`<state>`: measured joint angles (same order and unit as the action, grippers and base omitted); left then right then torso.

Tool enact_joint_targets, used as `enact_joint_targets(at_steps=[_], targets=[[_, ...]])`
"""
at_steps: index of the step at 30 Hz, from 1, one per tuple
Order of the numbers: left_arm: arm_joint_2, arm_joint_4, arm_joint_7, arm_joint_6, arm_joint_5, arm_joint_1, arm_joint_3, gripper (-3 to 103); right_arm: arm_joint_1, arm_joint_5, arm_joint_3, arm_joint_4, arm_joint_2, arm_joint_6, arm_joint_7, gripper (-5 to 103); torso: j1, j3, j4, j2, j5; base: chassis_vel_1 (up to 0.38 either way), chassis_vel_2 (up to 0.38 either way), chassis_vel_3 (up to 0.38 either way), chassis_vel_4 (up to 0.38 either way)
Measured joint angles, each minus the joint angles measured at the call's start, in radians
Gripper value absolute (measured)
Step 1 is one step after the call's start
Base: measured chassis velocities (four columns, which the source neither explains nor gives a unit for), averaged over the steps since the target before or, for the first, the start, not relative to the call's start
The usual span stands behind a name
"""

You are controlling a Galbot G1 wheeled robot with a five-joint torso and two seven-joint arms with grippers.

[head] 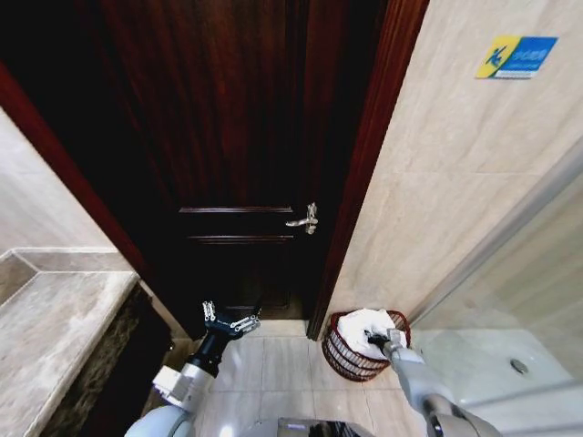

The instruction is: Discard the used towel into the hamper.

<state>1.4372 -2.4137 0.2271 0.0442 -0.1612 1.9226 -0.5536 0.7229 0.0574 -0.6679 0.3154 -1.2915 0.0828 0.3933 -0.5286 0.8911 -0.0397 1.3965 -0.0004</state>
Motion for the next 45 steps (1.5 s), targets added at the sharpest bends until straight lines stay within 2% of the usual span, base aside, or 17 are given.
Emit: enact_joint_targets(at_steps=[2,4,6,8,14,18,20,24,31,34,35,37,39,43,45], targets=[[0.000,0.000,0.000,0.000,0.000,0.000,0.000,100,0.002,-0.001,0.000,-0.003,-0.001,-0.002,-0.006,3,-0.001,0.000,-0.0003,0.000,0.0009,-0.178,0.131,0.171,-0.163],[0.000,0.000,0.000,0.000,0.000,0.000,0.000,100,0.021,0.011,-0.003,-0.002,-0.003,-0.024,-0.008,7,-0.001,0.000,0.0002,0.000,-0.0003,-0.135,0.123,0.106,-0.104],[0.000,0.000,0.000,0.000,0.000,0.000,0.000,100,0.040,0.039,-0.010,0.001,-0.010,-0.037,-0.008,3,-0.001,0.000,0.0000,0.000,-0.0009,-0.076,0.097,0.056,-0.073],[0.000,0.000,0.000,0.000,0.000,0.000,0.000,100,0.082,0.077,-0.017,0.010,-0.030,-0.055,-0.008,3,0.000,0.000,-0.0010,0.000,0.0010,-0.026,0.040,0.017,-0.001],[0.000,0.000,0.000,0.000,0.000,0.000,0.000,100,0.140,0.090,-0.023,-0.034,-0.044,-0.036,-0.009,3,0.001,-0.001,0.0002,0.001,0.0006,0.012,-0.017,-0.007,0.012],[0.000,0.000,0.000,0.000,0.000,0.000,0.000,100,0.116,0.054,-0.022,-0.065,-0.032,-0.033,-0.019,3,0.001,0.000,0.0006,0.000,0.0012,0.016,-0.019,-0.029,0.003],[0.000,0.000,0.000,0.000,0.000,0.000,0.000,100,0.083,0.045,-0.021,-0.068,-0.014,-0.038,-0.026,3,0.001,0.000,-0.0002,0.000,-0.0004,0.000,0.000,0.000,0.000],[0.000,0.000,0.000,0.000,0.000,0.000,0.000,100,0.036,0.044,-0.019,-0.077,0.003,-0.055,-0.038,3,0.000,0.000,0.0000,0.000,0.0005,0.000,0.000,0.000,0.000],[0.000,0.000,0.000,0.000,0.000,0.000,0.000,100,0.026,0.046,-0.019,-0.071,-0.016,-0.092,-0.039,-1,0.000,0.000,0.0002,0.000,-0.0001,0.000,0.000,0.000,0.000],[0.000,0.000,0.000,0.000,0.000,0.000,0.000,100,0.042,0.002,-0.019,-0.049,-0.037,-0.100,-0.053,15,0.000,0.000,0.0001,0.000,0.0006,0.000,0.000,0.000,0.000],[0.000,0.000,0.000,0.000,0.000,0.000,0.000,100,0.042,0.002,-0.019,-0.049,-0.037,-0.100,-0.053,15,0.000,0.000,0.0001,0.000,0.0006,0.000,0.000,0.000,0.000],[0.000,0.000,0.000,0.000,0.000,0.000,0.000,100,0.045,-0.019,-0.017,-0.037,-0.030,-0.104,-0.058,27,0.000,0.000,-0.0003,0.000,0.0008,0.000,0.000,0.000,0.000],[0.000,0.000,0.000,0.000,0.000,0.000,0.000,100,0.048,-0.019,-0.016,-0.034,-0.023,-0.104,-0.057,27,0.000,0.000,-0.0004,0.000,0.0008,0.000,0.000,0.000,0.000],[0.000,0.000,0.000,0.000,0.000,0.000,0.000,100,0.051,-0.017,-0.015,-0.059,-0.012,-0.096,-0.054,48,0.000,0.000,0.0001,0.000,0.0002,0.000,0.000,0.000,0.000],[0.000,0.000,0.000,0.000,0.000,0.000,0.000,100,0.046,-0.028,-0.016,-0.062,-0.020,-0.105,-0.054,48,0.000,0.000,0.0003,0.000,-0.0001,0.000,0.000,0.000,0.000]])
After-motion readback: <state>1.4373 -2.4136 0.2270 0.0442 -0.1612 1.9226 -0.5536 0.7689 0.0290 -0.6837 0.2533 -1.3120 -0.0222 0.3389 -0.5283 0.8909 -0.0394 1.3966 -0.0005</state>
